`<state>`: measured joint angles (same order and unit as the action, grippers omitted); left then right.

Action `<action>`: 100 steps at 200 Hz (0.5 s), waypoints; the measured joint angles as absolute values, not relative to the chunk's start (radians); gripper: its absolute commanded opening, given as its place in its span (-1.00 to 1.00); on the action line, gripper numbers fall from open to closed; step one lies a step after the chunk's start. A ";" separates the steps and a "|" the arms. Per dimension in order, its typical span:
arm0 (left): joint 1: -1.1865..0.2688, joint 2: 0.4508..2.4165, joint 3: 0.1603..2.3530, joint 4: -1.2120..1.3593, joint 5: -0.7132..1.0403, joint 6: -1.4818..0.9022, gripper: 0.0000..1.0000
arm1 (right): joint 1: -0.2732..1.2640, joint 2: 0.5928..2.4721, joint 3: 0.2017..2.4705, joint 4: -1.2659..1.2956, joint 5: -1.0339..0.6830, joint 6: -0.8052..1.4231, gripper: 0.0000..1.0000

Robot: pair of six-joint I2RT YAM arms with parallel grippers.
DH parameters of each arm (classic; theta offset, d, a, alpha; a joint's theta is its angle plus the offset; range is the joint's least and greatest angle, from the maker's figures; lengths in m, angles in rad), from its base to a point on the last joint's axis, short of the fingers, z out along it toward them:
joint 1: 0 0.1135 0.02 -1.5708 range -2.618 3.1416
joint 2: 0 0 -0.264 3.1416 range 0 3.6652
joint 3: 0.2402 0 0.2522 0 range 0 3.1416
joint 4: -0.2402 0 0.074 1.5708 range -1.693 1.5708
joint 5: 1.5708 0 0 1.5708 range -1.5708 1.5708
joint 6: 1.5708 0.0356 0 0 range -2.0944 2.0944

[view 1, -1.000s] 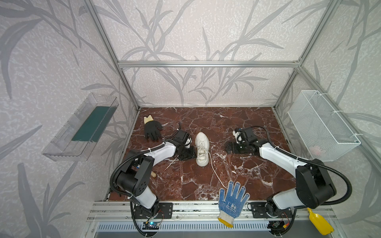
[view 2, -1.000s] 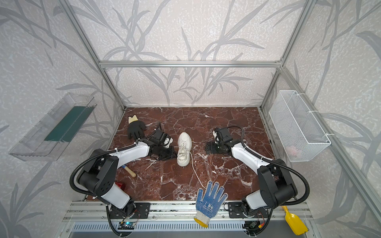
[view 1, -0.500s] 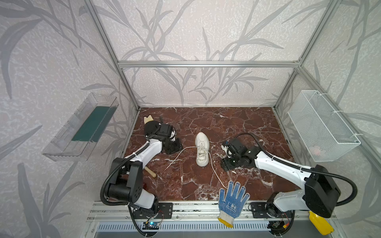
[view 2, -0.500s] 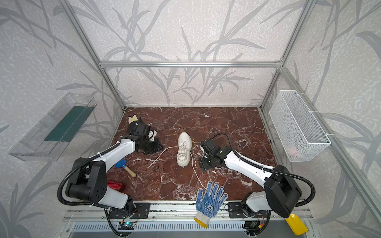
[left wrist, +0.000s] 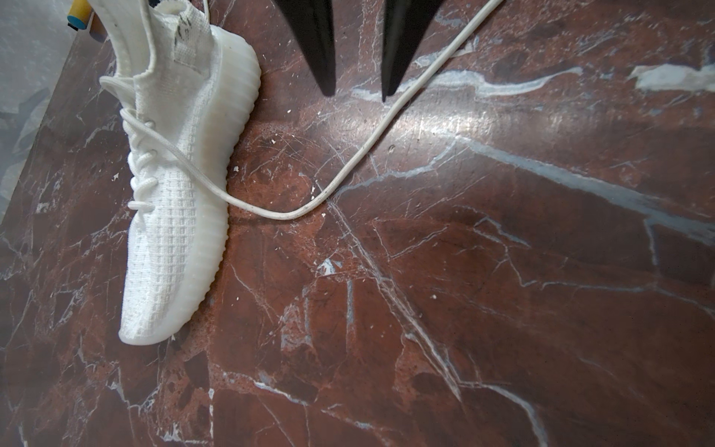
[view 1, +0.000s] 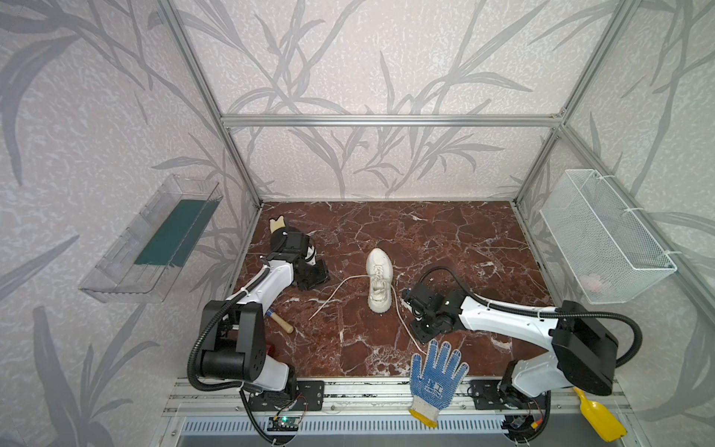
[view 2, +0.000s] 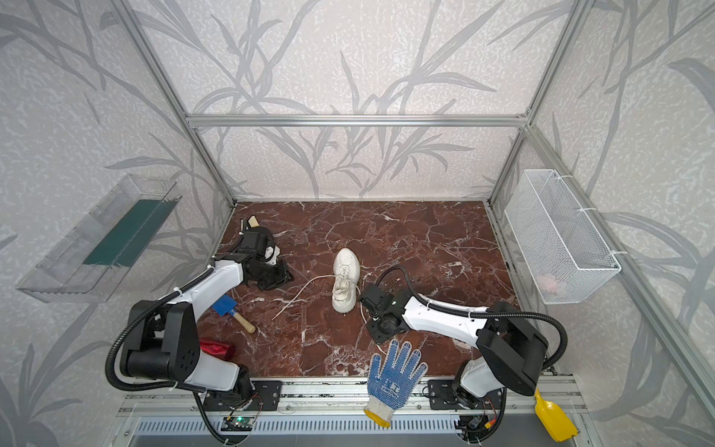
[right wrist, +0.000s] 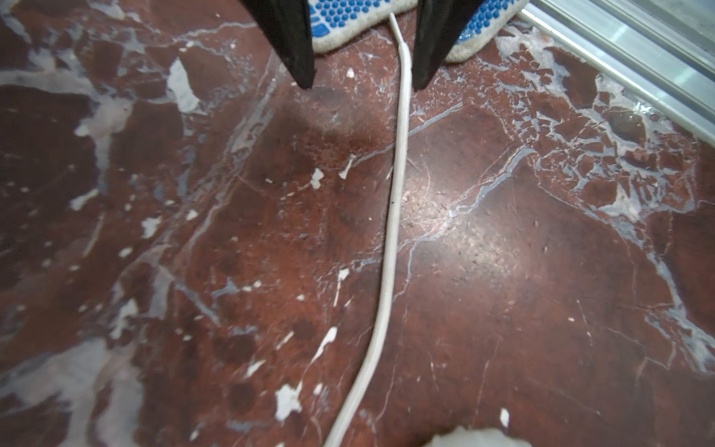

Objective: Tie the shoes

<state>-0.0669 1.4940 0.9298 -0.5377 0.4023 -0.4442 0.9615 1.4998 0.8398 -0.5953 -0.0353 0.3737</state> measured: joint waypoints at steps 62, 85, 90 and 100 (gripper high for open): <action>-0.065 1.494 0.913 -0.531 0.407 -0.444 -0.51 | 0.982 1.562 0.857 -0.590 -0.052 0.376 -0.38; -0.064 1.494 0.913 -0.526 0.410 -0.444 -0.51 | 0.984 1.582 0.857 -0.570 -0.062 0.386 -0.46; -0.064 1.494 0.913 -0.525 0.411 -0.444 -0.51 | 0.984 1.588 0.857 -0.567 -0.061 0.389 -0.47; -0.064 1.494 0.913 -0.523 0.411 -0.444 -0.51 | 0.984 1.601 0.859 -0.563 -0.061 0.393 -0.49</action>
<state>-0.0643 1.4940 0.9131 -0.5232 0.4107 -0.4442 0.9844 1.6009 0.8585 -0.5632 -0.0612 0.3931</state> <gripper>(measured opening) 0.244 0.266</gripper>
